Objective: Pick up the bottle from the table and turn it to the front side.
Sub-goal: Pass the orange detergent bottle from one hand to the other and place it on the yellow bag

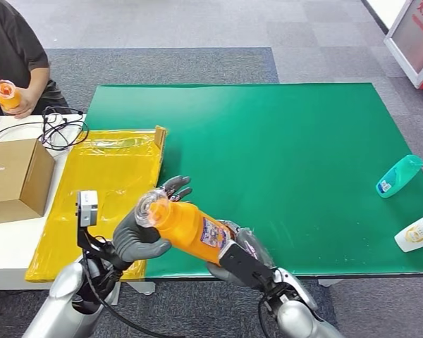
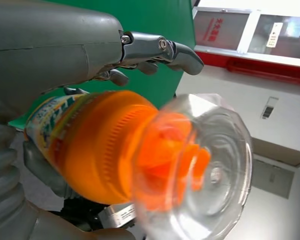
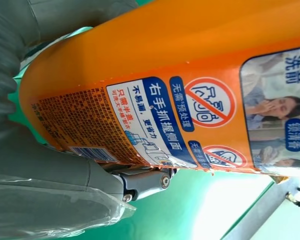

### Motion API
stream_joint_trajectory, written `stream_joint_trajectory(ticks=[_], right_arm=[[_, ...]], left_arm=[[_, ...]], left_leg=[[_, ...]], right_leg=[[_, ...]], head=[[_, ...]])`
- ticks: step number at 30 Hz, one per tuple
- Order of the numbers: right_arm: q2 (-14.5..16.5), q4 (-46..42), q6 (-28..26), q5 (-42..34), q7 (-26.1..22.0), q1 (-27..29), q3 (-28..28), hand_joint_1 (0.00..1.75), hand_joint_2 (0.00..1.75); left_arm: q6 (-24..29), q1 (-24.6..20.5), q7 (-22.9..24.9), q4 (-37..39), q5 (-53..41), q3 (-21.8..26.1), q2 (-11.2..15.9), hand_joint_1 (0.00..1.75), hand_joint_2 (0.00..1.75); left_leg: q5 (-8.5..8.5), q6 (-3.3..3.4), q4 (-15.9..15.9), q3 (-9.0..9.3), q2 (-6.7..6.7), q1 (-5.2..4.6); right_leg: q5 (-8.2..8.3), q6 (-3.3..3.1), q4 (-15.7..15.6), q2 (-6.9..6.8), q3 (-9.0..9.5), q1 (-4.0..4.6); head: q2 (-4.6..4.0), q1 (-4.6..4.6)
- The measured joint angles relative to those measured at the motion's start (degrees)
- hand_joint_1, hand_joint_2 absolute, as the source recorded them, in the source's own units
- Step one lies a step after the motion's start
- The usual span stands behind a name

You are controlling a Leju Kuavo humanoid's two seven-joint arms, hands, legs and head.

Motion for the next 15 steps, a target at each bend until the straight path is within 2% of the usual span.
stream_joint_trajectory(ticks=[7, 9, 12, 13, 15], right_arm=[[-0.01, 0.54, -2.44, 3.08, -0.78, -0.78, 2.40, 1.75, 1.75], [-0.03, 0.54, -2.97, 3.98, -1.02, -1.02, 3.03, 1.75, 1.75], [-0.09, 0.50, -3.56, 5.05, -0.95, -1.76, 4.19, 1.75, 1.75], [-0.13, 0.48, -3.68, 5.20, -0.81, -2.00, 4.55, 1.75, 1.75], [-0.21, 0.45, -3.90, 5.23, -0.49, -2.34, 5.06, 1.75, 1.75]], left_arm=[[0.72, -1.37, 0.34, 0.86, 0.98, -1.25, -0.04, 0.00, 1.75], [0.76, -1.73, 0.41, 1.04, 1.14, -1.40, -0.10, 0.13, 1.75], [1.13, -2.41, 0.33, 1.34, 0.33, -1.90, -0.23, 0.79, 1.75], [1.53, -2.60, 0.09, 1.40, -0.55, -2.20, -0.28, 1.13, 1.75], [2.44, -2.85, -0.57, 1.43, -2.44, -2.67, -0.36, 1.54, 1.75]], left_leg=[[0.01, 0.00, 0.00, 0.00, 0.00, 0.00], [0.01, 0.00, 0.00, 0.00, 0.00, 0.00], [0.01, 0.00, 0.00, 0.01, 0.00, 0.00], [0.01, 0.00, 0.00, 0.01, 0.00, 0.00], [0.02, 0.00, 0.00, 0.01, 0.00, 0.00]], right_leg=[[0.00, 0.00, 0.00, 0.00, 0.00, 0.00], [0.00, 0.00, 0.00, 0.00, 0.00, 0.00], [0.00, 0.00, 0.00, 0.00, 0.00, 0.00], [0.00, 0.00, 0.00, 0.00, 0.00, 0.00], [0.00, 0.00, 0.00, 0.00, 0.00, 0.00]], head=[[0.00, -0.01], [0.00, 0.01], [0.00, 0.01], [0.00, -0.01], [0.00, 0.00]])
